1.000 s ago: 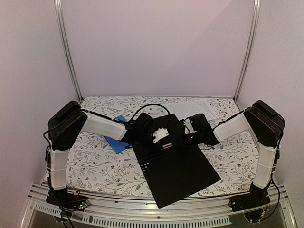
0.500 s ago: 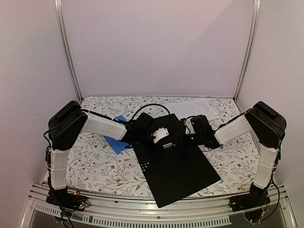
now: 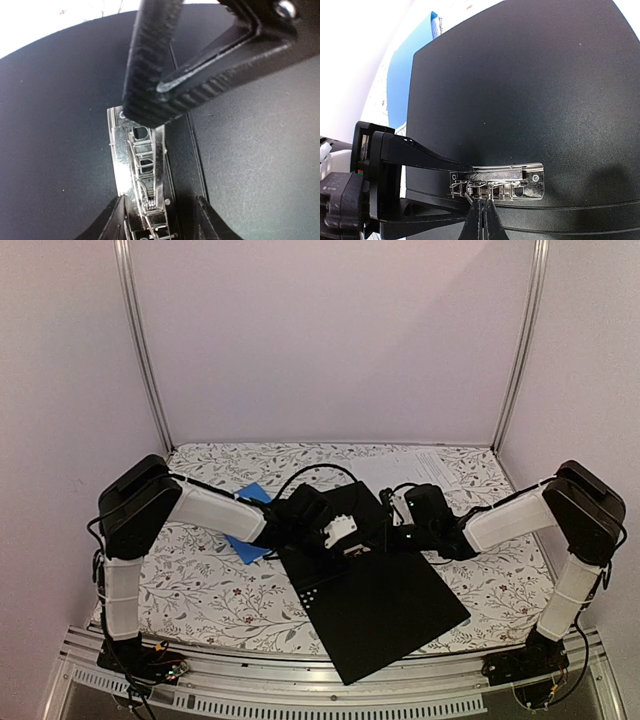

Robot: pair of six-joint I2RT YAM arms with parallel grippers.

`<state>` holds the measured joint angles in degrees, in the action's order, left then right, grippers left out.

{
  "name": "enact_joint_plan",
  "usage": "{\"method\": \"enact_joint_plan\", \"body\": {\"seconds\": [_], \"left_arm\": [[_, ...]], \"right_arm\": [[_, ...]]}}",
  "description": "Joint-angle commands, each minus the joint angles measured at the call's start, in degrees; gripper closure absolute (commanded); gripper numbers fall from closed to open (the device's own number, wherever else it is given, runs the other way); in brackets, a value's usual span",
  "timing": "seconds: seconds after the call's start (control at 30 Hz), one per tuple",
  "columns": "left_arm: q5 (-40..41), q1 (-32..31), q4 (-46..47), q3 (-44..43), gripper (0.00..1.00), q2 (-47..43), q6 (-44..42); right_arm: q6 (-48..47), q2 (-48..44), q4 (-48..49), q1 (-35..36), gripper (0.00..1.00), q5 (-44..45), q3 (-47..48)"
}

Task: Put the files into the folder
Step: Open the spring clip on the folder at the center of the board.

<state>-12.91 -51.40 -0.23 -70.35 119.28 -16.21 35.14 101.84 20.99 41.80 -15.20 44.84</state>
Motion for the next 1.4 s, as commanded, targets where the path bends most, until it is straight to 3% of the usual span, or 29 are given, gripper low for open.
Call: {"method": "enact_joint_plan", "body": {"seconds": [0.0, 0.17, 0.3, 0.37, 0.4, 0.43, 0.67, 0.9, 1.13, 1.37], "left_arm": [[0.1, -0.9, -1.8, 1.6, 0.51, -3.2, 3.7], [2.5, -0.9, -0.8, 3.8, 0.32, -7.5, 5.2], [5.8, -0.8, 2.1, 7.6, 0.28, -12.1, 6.8], [6.4, -0.7, 4.0, 10.1, 0.15, -14.7, 7.6], [7.0, -0.6, 4.1, 11.1, 0.03, -15.9, 7.9], [7.6, -0.6, 3.7, 11.6, 0.01, -16.8, 8.1], [14.9, -0.7, -3.8, 13.7, 0.0, -22.3, 12.2], [20.0, -0.6, -8.6, 16.4, 0.01, -27.1, 15.2], [9.9, -0.4, -2.2, 21.9, 0.0, -32.4, 14.5], [4.3, 2.1, 4.6, 23.1, 0.0, -34.0, 20.6]], "right_arm": [[-1.0, -5.7, -6.0, 2.7, 1.0, 4.1, -1.0], [-2.4, -9.5, -11.1, 5.3, 1.0, 8.3, 0.2], [-3.8, -10.0, -13.4, 8.1, 1.0, 10.7, 1.9], [-4.1, -9.9, -14.7, 9.9, 1.0, 12.6, 2.7], [-4.4, -9.8, -15.6, 10.7, 1.0, 13.9, 3.2], [-4.8, -9.7, -16.6, 11.5, 0.99, 14.8, 3.7], [-7.4, -7.7, -23.3, 17.9, 0.97, 23.5, 9.2], [-8.7, -4.1, -25.5, 22.1, 0.94, 25.4, 13.9], [-8.7, -2.2, -27.8, 23.4, 1.0, 27.6, 16.4], [-8.7, -2.4, -28.1, 23.3, 1.0, 27.1, 16.7]]}}
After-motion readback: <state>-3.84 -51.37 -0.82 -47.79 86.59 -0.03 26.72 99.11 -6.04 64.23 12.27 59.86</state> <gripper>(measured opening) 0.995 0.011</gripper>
